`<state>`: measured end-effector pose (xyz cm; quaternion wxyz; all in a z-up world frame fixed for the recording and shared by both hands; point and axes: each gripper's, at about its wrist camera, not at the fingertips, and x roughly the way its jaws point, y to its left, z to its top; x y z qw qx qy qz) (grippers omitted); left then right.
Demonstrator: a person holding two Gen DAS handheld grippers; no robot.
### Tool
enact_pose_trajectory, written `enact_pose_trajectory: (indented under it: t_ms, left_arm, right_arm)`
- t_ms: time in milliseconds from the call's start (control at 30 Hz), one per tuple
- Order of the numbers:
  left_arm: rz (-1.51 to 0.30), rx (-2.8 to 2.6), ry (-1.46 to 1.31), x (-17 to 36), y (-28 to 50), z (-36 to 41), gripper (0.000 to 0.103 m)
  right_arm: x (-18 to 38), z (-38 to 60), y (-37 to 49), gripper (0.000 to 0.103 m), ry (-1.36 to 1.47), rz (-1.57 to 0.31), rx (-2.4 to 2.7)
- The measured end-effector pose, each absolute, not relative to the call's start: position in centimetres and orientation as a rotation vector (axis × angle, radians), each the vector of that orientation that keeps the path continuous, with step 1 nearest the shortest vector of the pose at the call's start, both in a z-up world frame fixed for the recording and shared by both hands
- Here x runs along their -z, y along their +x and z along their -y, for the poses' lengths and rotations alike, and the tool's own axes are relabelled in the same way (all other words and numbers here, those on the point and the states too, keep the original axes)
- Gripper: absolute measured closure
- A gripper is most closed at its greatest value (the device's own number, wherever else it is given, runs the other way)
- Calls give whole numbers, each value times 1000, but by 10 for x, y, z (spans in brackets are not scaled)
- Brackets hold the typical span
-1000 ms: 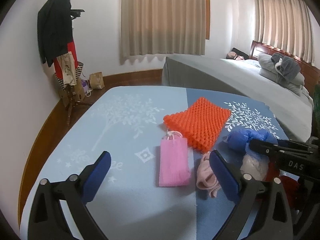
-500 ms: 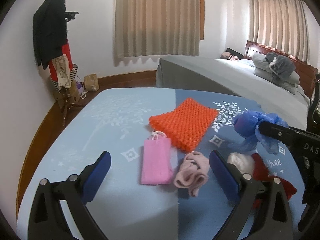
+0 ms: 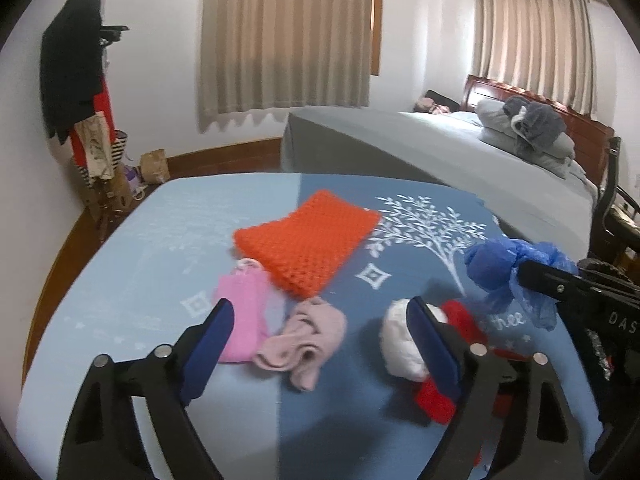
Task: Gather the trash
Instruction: 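Grasp the white tissue with the left gripper while the right gripper holds the blue bag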
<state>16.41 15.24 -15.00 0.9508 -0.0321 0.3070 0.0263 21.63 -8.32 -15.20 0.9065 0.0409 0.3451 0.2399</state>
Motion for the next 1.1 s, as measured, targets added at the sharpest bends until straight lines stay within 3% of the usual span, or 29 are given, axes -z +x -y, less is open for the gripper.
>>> enact_pose_trajectory:
  t_ms: [500,600,667,767,1100]
  left_arm:
    - [-719,69,-57,171,191,-113,46]
    - [-737,92,-48,174,193,-107,55]
    - [-746,122,-44,175,193,-103,72]
    - [-739,134,-38,174,191,-100,81]
    - [-654,97,-91,146,173,-113,84]
  right_arm:
    - [157,107,211,65,96,-729,-471]
    - [158,108,210,65,97,-730,-471]
    - [158,109,208,65,98,-731,-470]
    - [158,110,206,65,99,-729,-469]
    - [144,119,197,65,110,-691,-467]
